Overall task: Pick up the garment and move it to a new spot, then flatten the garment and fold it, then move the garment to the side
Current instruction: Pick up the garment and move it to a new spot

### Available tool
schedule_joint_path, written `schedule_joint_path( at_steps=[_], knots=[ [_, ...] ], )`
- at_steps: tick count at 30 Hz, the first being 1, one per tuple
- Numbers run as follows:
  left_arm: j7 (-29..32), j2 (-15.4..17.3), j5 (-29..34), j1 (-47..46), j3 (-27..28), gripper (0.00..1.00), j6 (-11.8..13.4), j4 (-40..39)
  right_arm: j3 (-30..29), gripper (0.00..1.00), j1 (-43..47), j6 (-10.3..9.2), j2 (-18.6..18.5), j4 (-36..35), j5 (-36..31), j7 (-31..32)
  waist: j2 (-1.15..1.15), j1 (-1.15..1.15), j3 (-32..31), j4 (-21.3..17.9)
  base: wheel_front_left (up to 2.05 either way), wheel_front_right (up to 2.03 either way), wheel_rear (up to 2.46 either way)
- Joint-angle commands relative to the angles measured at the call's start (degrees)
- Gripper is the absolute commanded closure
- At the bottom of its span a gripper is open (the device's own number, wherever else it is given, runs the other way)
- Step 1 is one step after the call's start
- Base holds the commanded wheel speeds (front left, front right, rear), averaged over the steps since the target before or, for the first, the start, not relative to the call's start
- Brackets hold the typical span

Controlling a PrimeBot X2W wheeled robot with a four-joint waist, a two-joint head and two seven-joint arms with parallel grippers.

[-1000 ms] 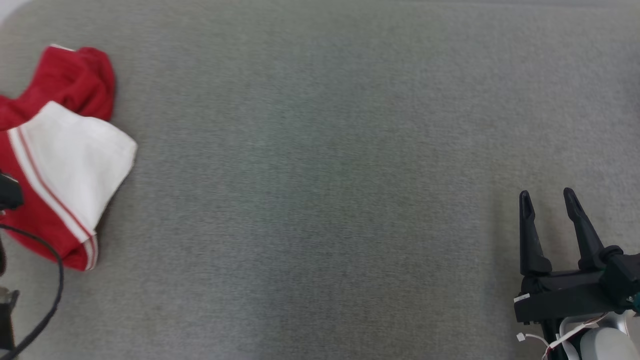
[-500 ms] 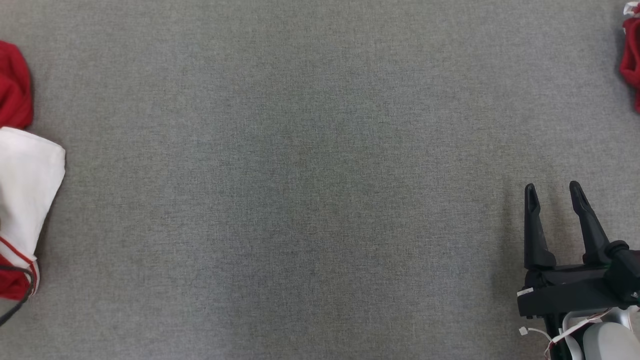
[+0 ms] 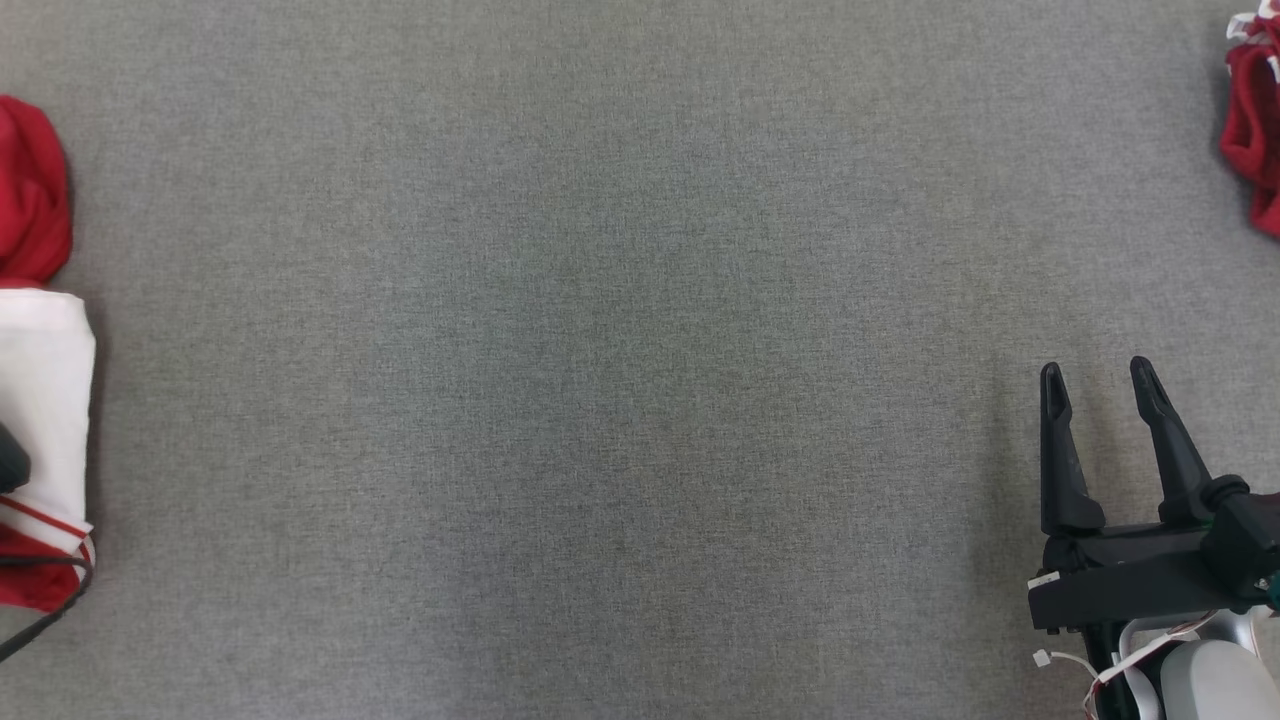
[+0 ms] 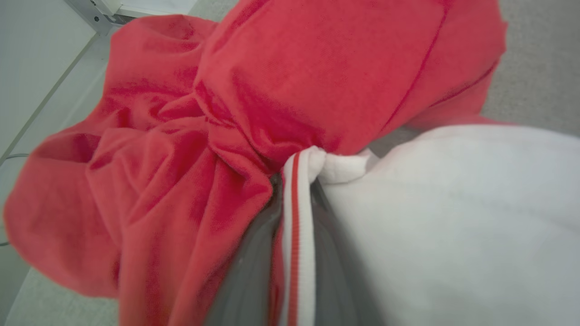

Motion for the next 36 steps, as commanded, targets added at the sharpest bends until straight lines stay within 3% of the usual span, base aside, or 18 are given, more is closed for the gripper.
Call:
schedule_joint_path(
  at_steps=[1, 7, 12, 17, 25, 30, 36],
  knots=[
    [-3.2, -1.1, 0.4, -0.2, -0.2, 1.0, 0.4, -0.1, -0.1, 0.0, -0.4, -0.17, 0.1, -0.1, 0.0, 0.3, 0.0, 0.01, -0.6, 0.0, 0.0, 0.0, 0.0],
    [-15.1, -1.7, 1.2, -3.4, -0.8, 1.0, 0.2, -5.1, -0.1, 0.0, 0.4, -0.16, 0.7, 1.2, 0.5, -0.6, 0.0, 0.01, -3.5, 0.6, 0.0, 0.0, 0.0],
    [-19.9, -1.5, 3.2, -6.6, -3.5, 1.0, -0.4, -11.3, 0.8, 0.0, 0.8, -0.17, 1.4, 3.4, 1.3, -1.6, 0.0, 0.01, -6.5, 0.2, 0.0, 0.0, 0.0],
    [-20.4, -2.5, 4.8, -8.9, -6.5, 1.0, -0.7, -18.4, 1.3, 0.0, 1.1, -0.16, 2.1, 5.5, 2.0, -2.6, 0.0, 0.01, -8.9, -1.0, 0.0, 0.0, 0.0],
    [-15.0, -6.6, 5.7, -12.3, -13.6, 1.0, -1.1, -34.2, 2.5, 0.0, 1.3, -0.16, 3.5, 9.5, 3.6, -4.3, 0.0, 0.01, -12.2, -6.5, 0.0, 0.0, 0.0],
    [-11.4, -11.6, 4.7, -13.7, -19.3, 1.0, -1.5, -40.0, 3.3, 0.0, 1.1, -0.17, 3.8, 11.8, 4.7, -5.0, 0.0, 0.01, -13.2, -11.1, 0.0, 0.0, 0.0],
    [-10.9, -18.5, 3.8, -12.6, -25.1, 1.0, -1.4, -40.2, 3.6, 0.0, 0.9, -0.17, 4.0, 13.2, 5.3, -5.2, 0.0, 0.01, -13.5, -16.7, 0.0, 0.0, 0.0]
  ],
)
